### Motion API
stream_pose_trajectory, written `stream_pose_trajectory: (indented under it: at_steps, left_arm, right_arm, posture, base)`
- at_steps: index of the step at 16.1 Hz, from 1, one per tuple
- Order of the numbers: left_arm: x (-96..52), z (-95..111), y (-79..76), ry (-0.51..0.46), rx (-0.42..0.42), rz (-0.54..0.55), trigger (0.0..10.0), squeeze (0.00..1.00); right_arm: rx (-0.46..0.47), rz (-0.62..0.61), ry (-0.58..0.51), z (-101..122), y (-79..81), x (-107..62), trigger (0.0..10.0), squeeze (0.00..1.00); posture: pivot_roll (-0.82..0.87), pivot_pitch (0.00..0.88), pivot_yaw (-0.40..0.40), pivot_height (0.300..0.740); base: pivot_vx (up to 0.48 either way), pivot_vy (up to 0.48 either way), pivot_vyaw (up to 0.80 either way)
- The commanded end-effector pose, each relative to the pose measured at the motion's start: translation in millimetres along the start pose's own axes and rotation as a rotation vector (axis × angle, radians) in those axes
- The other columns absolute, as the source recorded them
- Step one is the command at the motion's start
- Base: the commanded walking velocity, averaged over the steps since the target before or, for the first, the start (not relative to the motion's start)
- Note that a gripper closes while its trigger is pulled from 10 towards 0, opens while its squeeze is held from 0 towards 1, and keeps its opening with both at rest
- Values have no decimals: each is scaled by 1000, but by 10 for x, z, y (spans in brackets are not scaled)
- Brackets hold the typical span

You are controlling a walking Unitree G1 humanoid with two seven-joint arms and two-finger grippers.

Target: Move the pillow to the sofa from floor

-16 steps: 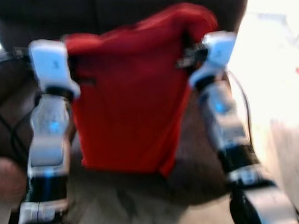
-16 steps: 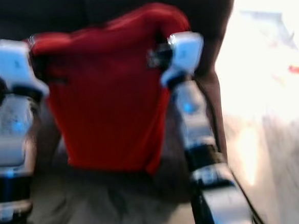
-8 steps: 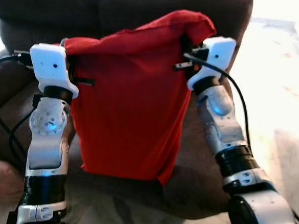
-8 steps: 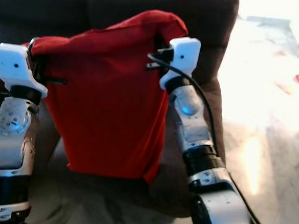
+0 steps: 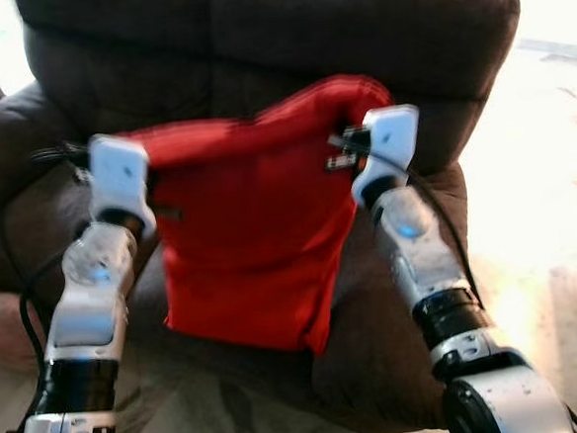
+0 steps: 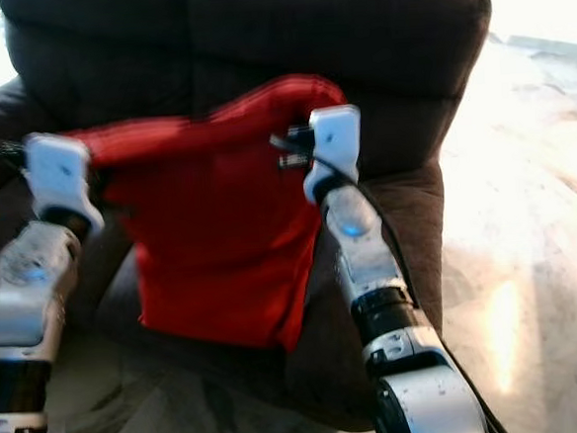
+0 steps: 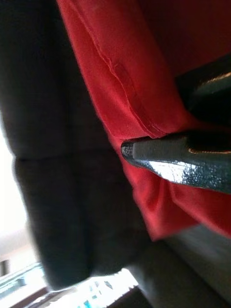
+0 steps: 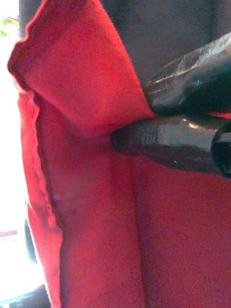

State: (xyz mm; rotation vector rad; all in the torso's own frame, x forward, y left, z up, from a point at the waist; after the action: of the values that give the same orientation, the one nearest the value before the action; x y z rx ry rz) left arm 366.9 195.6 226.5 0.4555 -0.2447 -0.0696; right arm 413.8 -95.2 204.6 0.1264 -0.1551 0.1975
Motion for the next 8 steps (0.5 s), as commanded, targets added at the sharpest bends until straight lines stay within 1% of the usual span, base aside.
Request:
stream_pose_trajectory:
  at_steps: [1,2,5,6,7,8]
  left_arm:
    - [-71,-218,-41,94,19,-6,10000,0]
    - [-94,-267,-54,113,19,-8,10000,0]
    - [-189,-443,-194,178,59,-82,10000,0]
    - [-210,-475,-211,190,61,-82,10000,784]
    - [-213,-478,-208,193,51,-74,10000,1000]
    - [-218,-475,-209,191,47,-74,10000,1000]
  right_arm:
    - [-13,-51,55,-139,-126,-53,10000,0]
    - [-18,-48,66,-169,-130,-67,10000,0]
    - [-40,-62,122,-315,-175,-122,10000,0]
    - [-40,-69,131,-349,-198,-144,10000,0]
    - [-41,-70,133,-352,-202,-149,10000,0]
    - [-38,-67,136,-356,-200,-152,10000,0]
  posture:
    - [136,112,-40,740]
    - [134,115,-39,740]
    - [134,115,-40,740]
    - [134,115,-40,740]
    - [134,115,-40,740]
    - [133,114,-39,740]
  base:
    - [0,0,0]
    - [0,0,0]
    - [0,0,0]
    - [0,0,0]
    - [0,0,0]
    - [0,0,0]
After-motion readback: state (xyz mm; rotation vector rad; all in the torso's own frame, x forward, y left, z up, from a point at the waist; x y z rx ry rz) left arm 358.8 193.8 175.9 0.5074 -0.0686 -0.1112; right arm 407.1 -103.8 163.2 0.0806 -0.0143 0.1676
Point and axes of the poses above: a point about 5 cm out from each wrist's last joint towards the gripper, its own x axis pointing out of the wrist towards the gripper, its own z axis along the axis of the wrist's last joint, y = z × x, the point moved 3 cm from there along x, pointing out of the wrist towards the gripper, and after that the axes turned 7 degrees about x, right-handed, at the moved point
